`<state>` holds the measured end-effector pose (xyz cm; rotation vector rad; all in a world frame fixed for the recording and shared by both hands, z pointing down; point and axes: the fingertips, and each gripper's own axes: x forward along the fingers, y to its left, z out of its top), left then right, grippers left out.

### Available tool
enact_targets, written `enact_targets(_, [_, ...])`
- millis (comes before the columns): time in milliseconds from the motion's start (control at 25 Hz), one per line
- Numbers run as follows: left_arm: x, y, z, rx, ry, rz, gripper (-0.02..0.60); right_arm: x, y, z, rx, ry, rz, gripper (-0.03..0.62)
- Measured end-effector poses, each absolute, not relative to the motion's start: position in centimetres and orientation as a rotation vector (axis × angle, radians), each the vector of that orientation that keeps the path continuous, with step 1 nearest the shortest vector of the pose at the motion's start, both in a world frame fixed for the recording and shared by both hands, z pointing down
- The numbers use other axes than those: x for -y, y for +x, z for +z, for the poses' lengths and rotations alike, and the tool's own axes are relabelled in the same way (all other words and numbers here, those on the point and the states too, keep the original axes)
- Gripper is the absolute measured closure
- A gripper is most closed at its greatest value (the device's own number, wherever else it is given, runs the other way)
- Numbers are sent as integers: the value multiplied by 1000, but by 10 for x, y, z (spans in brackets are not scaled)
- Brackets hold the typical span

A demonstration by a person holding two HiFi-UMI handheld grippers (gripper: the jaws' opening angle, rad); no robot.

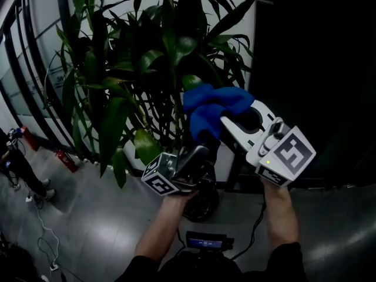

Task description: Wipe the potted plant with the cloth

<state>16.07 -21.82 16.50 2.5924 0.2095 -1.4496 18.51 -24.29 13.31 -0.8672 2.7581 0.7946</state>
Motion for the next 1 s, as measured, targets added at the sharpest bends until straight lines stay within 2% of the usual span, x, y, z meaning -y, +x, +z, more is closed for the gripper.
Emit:
enact_targets(680, [218,164,170,-234,2566,-1464,173,227,211,236,-2912,-893,589,522])
enact_targets(1000, [232,162,186,-169,2538,-1450,172,202,272,185,-2602,-969,568,523])
